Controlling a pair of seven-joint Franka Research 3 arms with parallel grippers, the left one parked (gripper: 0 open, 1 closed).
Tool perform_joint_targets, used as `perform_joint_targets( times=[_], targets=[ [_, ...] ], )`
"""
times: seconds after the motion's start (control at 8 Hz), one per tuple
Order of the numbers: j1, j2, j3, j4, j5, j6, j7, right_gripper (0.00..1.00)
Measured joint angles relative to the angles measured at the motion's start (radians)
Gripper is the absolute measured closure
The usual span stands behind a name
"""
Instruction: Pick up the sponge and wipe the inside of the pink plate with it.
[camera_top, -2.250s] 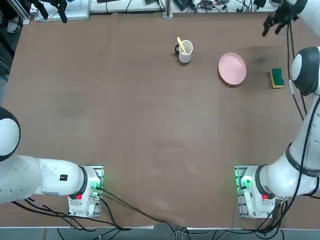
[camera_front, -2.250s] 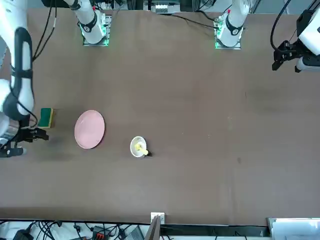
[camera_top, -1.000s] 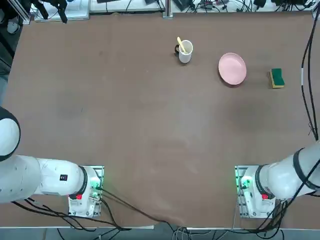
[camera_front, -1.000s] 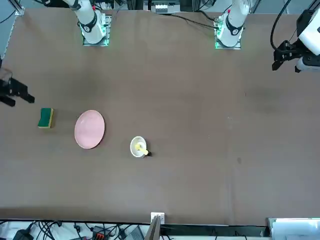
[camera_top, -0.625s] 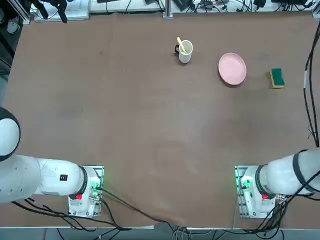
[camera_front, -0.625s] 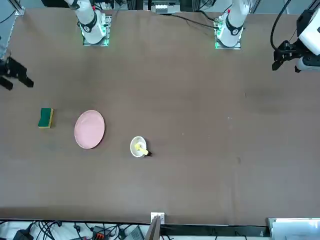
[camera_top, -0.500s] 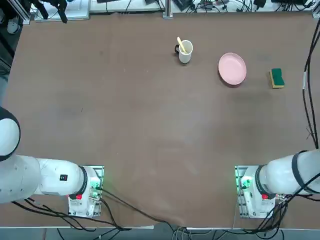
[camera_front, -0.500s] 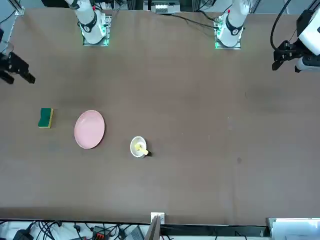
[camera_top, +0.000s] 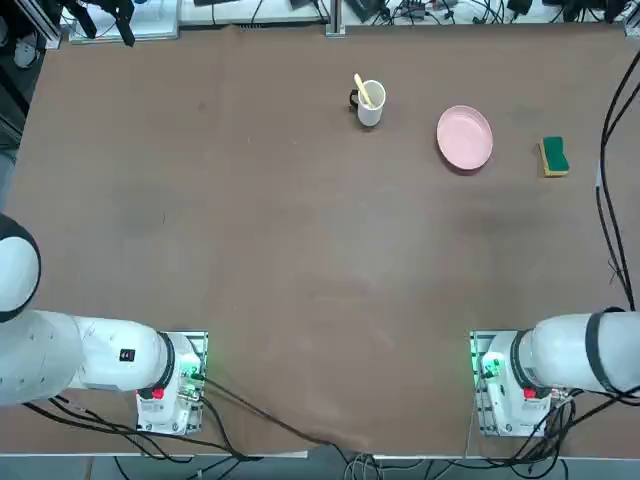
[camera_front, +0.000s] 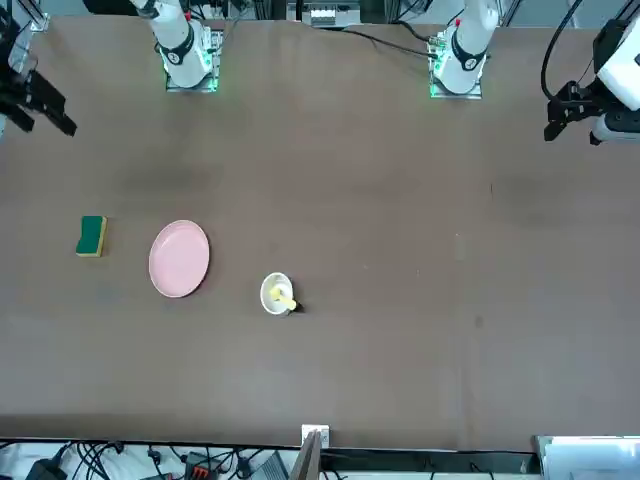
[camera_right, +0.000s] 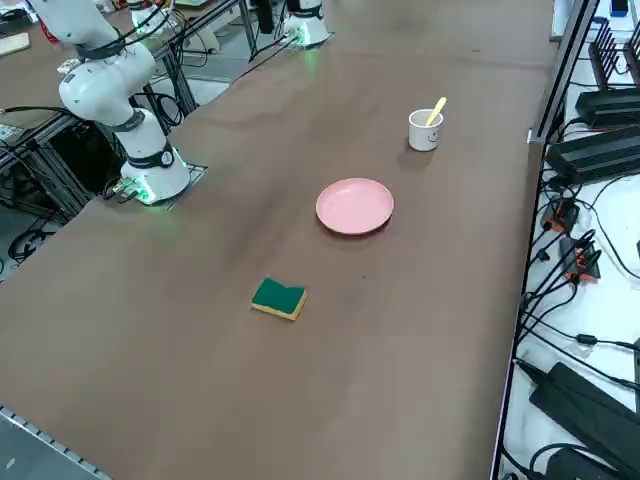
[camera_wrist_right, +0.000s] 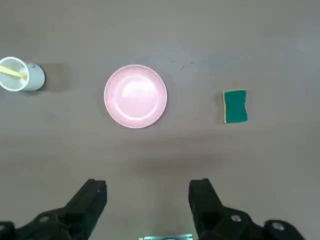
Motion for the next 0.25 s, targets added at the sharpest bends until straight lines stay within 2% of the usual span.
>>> perform_joint_targets(
  times=[0.25],
  targets=[
    [0.001, -0.025, 0.003, -0.018, 0.0, -0.001, 0.0, 0.0]
  ],
)
